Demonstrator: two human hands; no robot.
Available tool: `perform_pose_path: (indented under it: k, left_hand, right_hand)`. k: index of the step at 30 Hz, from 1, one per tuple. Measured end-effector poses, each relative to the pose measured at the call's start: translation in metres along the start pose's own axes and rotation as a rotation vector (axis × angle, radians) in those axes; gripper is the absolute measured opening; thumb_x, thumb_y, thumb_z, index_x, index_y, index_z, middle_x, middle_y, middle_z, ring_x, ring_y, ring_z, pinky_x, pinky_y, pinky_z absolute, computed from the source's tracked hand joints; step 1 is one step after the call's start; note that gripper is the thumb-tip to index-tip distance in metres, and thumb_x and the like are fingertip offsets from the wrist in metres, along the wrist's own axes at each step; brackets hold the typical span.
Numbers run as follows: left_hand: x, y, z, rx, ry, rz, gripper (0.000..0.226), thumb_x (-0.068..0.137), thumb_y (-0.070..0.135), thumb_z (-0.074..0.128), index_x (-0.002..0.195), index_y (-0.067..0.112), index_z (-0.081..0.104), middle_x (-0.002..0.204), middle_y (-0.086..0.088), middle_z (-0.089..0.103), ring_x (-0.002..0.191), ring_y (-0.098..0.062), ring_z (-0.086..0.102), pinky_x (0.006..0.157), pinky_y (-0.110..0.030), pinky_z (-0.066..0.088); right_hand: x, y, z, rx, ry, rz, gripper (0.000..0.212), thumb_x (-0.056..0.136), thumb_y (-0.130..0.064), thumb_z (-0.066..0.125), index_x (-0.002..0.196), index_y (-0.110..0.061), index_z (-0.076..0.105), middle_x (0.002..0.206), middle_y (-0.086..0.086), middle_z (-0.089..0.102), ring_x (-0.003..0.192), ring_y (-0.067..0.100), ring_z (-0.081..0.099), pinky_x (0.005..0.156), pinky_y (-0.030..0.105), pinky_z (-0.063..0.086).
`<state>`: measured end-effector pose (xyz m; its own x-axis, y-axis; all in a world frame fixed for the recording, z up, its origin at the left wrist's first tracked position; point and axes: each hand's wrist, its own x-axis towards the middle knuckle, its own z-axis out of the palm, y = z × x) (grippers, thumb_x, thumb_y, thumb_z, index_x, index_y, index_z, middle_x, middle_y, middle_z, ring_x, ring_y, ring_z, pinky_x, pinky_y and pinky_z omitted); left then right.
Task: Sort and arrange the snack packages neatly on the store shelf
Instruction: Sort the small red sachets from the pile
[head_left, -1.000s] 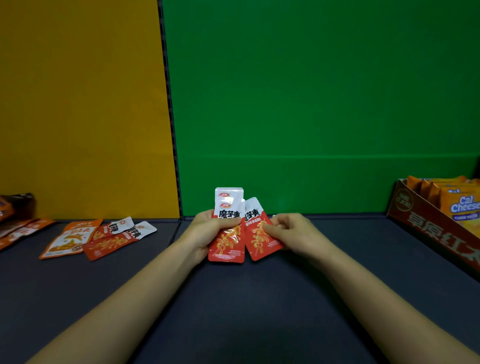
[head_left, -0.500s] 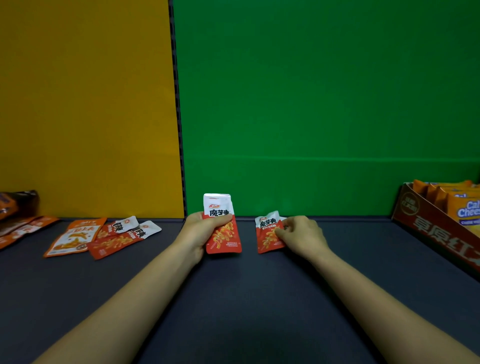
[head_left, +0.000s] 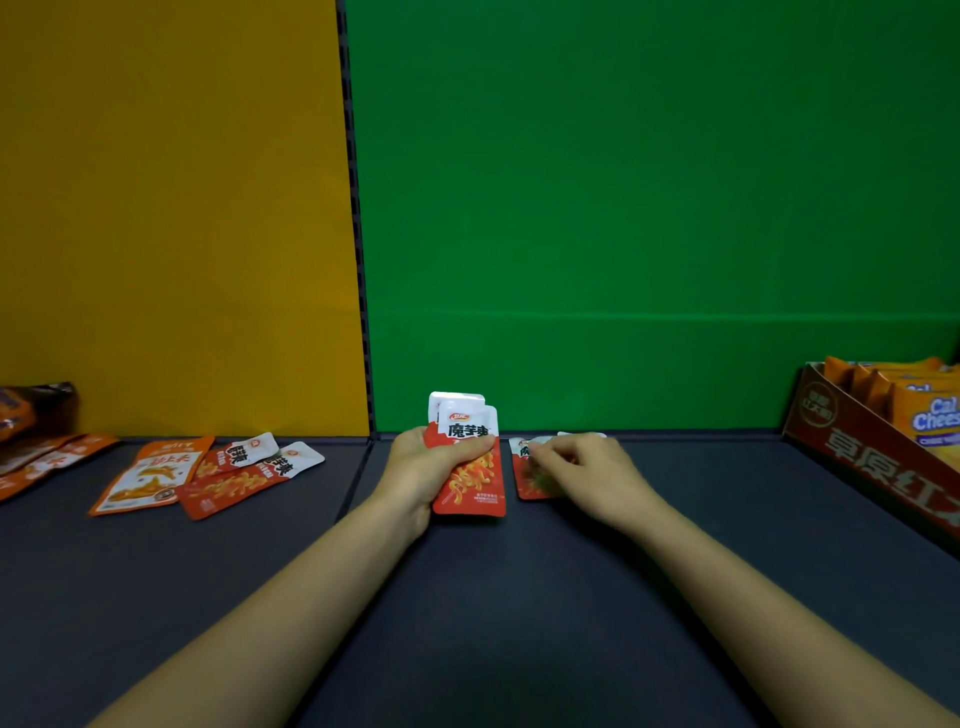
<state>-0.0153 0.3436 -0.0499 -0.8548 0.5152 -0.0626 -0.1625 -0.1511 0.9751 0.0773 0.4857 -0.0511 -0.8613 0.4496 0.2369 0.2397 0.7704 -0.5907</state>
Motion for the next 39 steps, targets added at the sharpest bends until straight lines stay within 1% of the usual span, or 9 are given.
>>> perform_pose_path:
  k: [2, 6, 9, 12, 15, 20, 28, 34, 39]
  left_hand:
    - [-0.001, -0.003, 0.004, 0.025, -0.027, 0.023, 0.022, 0.075, 0.005, 0.074, 0.095, 0.008, 0.064, 0.078, -0.006, 0.069, 0.051, -0.008, 0.067, 0.047, -0.019, 0.052]
    - [-0.001, -0.008, 0.01, 0.066, -0.05, 0.051, 0.018, 0.081, 0.009, 0.07, 0.097, 0.008, 0.063, 0.081, -0.006, 0.069, 0.06, -0.011, 0.066, 0.054, -0.02, 0.055]
    - [-0.001, -0.007, 0.011, 0.094, -0.041, 0.034, 0.021, 0.086, 0.017, 0.065, 0.104, 0.006, 0.062, 0.085, -0.007, 0.069, 0.069, -0.015, 0.065, 0.06, -0.022, 0.054]
    - [-0.001, 0.0, 0.008, 0.096, 0.031, 0.022, 0.019, 0.096, 0.027, 0.049, 0.093, 0.01, 0.059, 0.078, -0.004, 0.067, 0.066, -0.013, 0.063, 0.057, -0.021, 0.048]
    - [0.006, 0.009, -0.005, 0.128, 0.16, 0.085, 0.025, 0.1, 0.023, 0.04, 0.086, 0.011, 0.057, 0.074, -0.004, 0.063, 0.064, -0.013, 0.059, 0.058, -0.023, 0.044]
    - [0.006, 0.019, -0.027, 0.173, 0.251, 0.079, 0.027, 0.099, 0.017, 0.039, 0.076, 0.013, 0.052, 0.071, -0.005, 0.058, 0.061, -0.015, 0.054, 0.058, -0.024, 0.043]
    - [-0.008, 0.027, -0.023, 0.268, 0.194, 0.022, 0.033, 0.099, 0.018, 0.029, 0.071, 0.014, 0.046, 0.067, -0.005, 0.055, 0.058, -0.015, 0.052, 0.057, -0.025, 0.039]
    - [-0.007, 0.029, -0.029, 0.389, 0.099, -0.032, 0.029, 0.096, 0.016, 0.04, 0.067, 0.012, 0.045, 0.058, -0.006, 0.048, 0.043, -0.013, 0.044, 0.046, -0.024, 0.031]
    - [-0.014, 0.036, -0.034, 0.436, -0.139, -0.071, 0.027, 0.096, 0.014, 0.046, 0.071, 0.007, 0.052, 0.039, 0.001, 0.053, 0.026, -0.005, 0.037, 0.031, -0.014, 0.027]
  right_hand:
    - [-0.001, -0.008, 0.006, 0.12, -0.099, -0.029, 0.037, 0.095, -0.042, 0.044, 0.069, -0.022, 0.062, 0.07, -0.007, 0.061, 0.075, 0.014, 0.055, 0.07, 0.028, 0.041]
    - [0.0, -0.012, 0.014, 0.252, -0.146, -0.031, 0.028, 0.093, -0.035, 0.052, 0.077, -0.016, 0.065, 0.081, 0.003, 0.066, 0.074, 0.011, 0.054, 0.074, 0.029, 0.041]
    - [-0.001, -0.01, 0.015, 0.258, -0.124, -0.022, 0.025, 0.091, -0.033, 0.055, 0.069, -0.023, 0.058, 0.079, 0.001, 0.061, 0.074, 0.011, 0.053, 0.072, 0.028, 0.04]
    - [0.001, -0.011, 0.009, 0.276, -0.001, -0.01, 0.029, 0.091, -0.033, 0.056, 0.064, -0.021, 0.054, 0.076, 0.001, 0.059, 0.072, 0.011, 0.051, 0.071, 0.028, 0.039]
    - [0.006, -0.009, 0.004, 0.24, 0.073, 0.051, 0.028, 0.091, -0.033, 0.055, 0.066, -0.019, 0.053, 0.077, 0.001, 0.058, 0.075, 0.013, 0.05, 0.068, 0.027, 0.036]
    - [0.015, -0.01, 0.014, -0.004, 0.004, 0.144, 0.029, 0.091, -0.036, 0.051, 0.072, -0.014, 0.056, 0.085, 0.003, 0.066, 0.088, 0.024, 0.061, 0.074, 0.031, 0.044]
    - [0.022, -0.025, 0.021, -0.316, -0.02, 0.1, 0.025, 0.089, -0.035, 0.047, 0.085, -0.017, 0.064, 0.103, 0.008, 0.068, 0.1, 0.03, 0.06, 0.082, 0.032, 0.042]
    - [0.019, -0.028, 0.021, -0.544, 0.033, 0.009, 0.034, 0.09, -0.035, 0.043, 0.099, -0.011, 0.065, 0.108, 0.012, 0.066, 0.102, 0.032, 0.06, 0.079, 0.033, 0.04]
    - [0.008, -0.026, -0.003, -0.42, 0.084, 0.031, 0.035, 0.089, -0.046, 0.046, 0.089, -0.017, 0.066, 0.107, 0.009, 0.067, 0.103, 0.031, 0.06, 0.078, 0.032, 0.044]
